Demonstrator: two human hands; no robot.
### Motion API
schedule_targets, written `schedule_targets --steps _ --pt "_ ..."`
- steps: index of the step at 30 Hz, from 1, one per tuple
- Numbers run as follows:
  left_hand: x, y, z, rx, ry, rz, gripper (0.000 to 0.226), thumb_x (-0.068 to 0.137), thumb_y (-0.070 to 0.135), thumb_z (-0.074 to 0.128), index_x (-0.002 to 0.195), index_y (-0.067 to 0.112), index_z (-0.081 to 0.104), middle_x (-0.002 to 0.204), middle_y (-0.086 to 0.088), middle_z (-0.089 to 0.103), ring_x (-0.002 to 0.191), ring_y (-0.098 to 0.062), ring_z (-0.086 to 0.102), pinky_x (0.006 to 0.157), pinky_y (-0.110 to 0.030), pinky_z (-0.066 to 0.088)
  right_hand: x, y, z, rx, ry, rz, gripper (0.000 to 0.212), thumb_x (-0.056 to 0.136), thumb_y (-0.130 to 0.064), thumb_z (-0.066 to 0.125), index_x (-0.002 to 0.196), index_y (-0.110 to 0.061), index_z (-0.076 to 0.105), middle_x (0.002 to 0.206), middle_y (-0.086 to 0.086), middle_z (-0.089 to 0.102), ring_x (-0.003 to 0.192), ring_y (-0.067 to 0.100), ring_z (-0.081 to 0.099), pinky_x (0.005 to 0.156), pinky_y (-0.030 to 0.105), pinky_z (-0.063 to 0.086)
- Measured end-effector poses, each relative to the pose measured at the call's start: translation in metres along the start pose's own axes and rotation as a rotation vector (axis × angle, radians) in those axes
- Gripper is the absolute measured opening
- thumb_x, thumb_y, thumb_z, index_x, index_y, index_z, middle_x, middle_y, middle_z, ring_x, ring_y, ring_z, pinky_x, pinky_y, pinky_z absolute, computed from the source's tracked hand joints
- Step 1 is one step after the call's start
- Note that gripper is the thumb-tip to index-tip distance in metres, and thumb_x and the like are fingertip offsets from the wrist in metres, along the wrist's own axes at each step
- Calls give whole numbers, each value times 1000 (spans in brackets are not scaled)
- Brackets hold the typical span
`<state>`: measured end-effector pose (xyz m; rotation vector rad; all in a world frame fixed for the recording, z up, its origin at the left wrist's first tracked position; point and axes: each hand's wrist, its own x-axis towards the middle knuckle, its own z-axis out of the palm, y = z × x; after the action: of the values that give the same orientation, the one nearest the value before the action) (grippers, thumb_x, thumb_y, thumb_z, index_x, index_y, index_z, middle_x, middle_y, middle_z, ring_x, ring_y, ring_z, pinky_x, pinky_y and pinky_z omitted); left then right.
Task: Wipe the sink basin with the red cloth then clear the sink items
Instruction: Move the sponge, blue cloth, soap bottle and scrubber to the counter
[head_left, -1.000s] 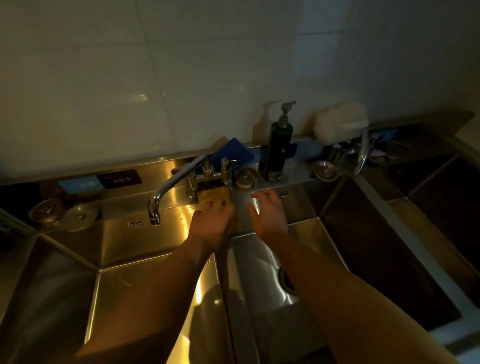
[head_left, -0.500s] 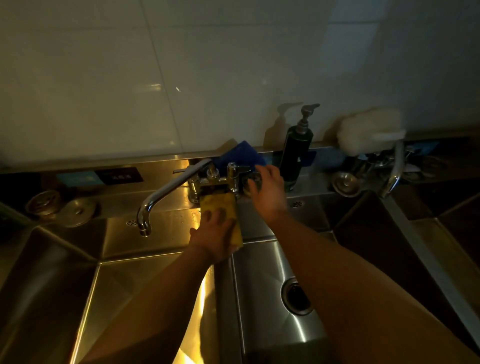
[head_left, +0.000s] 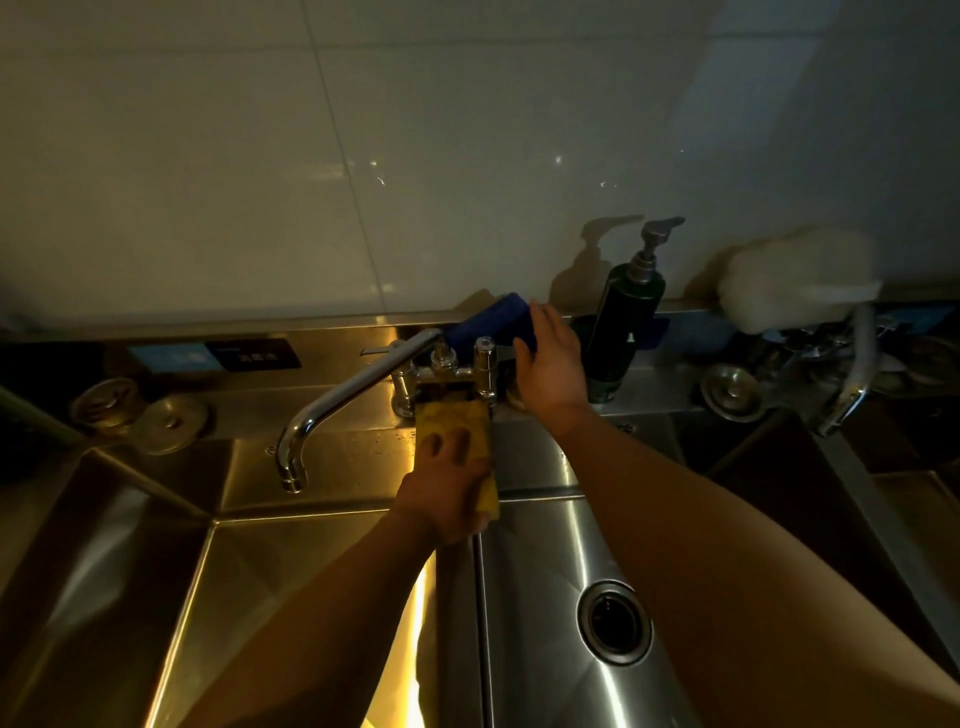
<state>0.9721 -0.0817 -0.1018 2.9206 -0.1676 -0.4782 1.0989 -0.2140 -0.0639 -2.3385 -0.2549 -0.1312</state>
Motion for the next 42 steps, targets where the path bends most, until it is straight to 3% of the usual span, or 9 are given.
schedule_targets --steps 4,8,11,21,26,32,42 --pt "0 -1 0 18 6 5 66 78 47 65 136 34 39 152 -2 12 139 -37 7 103 -51 40 7 -1 3 -7 22 -19 48 99 -21 41 145 -16 30 146 9 36 135 30 26 111 40 28" --pt "-4 -2 -3 69 22 22 61 81 48 60 136 32 39 151 -2 17 138 -34 11 103 -51 39 6 -3 3 6 86 -45 35 95 -14 48 129 -12 50 131 12 48 121 31 39 102 37 36" --pt "-9 -3 -4 96 38 28 57 83 49 57 134 32 40 149 -2 20 138 -33 14 103 -51 37 4 -3 -3 26 120 -26 29 95 -11 47 123 -11 54 127 12 50 116 30 41 98 35 36" --pt "-32 10 -6 83 103 10 52 84 44 56 133 34 41 145 -2 27 134 -27 21 104 -50 33 -31 1 -32 13 215 -19 25 94 -12 47 118 -10 55 126 12 49 120 28 40 96 36 40" --pt "-46 24 -7 103 76 -25 61 83 43 58 138 36 33 149 0 22 138 -28 14 106 -54 23 -60 6 -49 57 233 -22 24 93 -11 48 117 -12 53 126 9 48 120 26 41 99 38 41" --pt "-77 41 -10 110 153 13 58 85 42 55 139 39 32 146 1 26 136 -24 17 100 -50 29 -109 7 -62 73 269 15 25 93 -13 49 118 -13 52 125 10 50 121 25 41 101 43 40" --pt "-151 27 -7 76 201 41 60 82 41 54 138 35 35 145 1 28 134 -22 20 97 -48 31 -186 -12 -57 13 200 58 26 95 -14 47 121 -11 51 126 11 49 121 26 38 95 31 35"
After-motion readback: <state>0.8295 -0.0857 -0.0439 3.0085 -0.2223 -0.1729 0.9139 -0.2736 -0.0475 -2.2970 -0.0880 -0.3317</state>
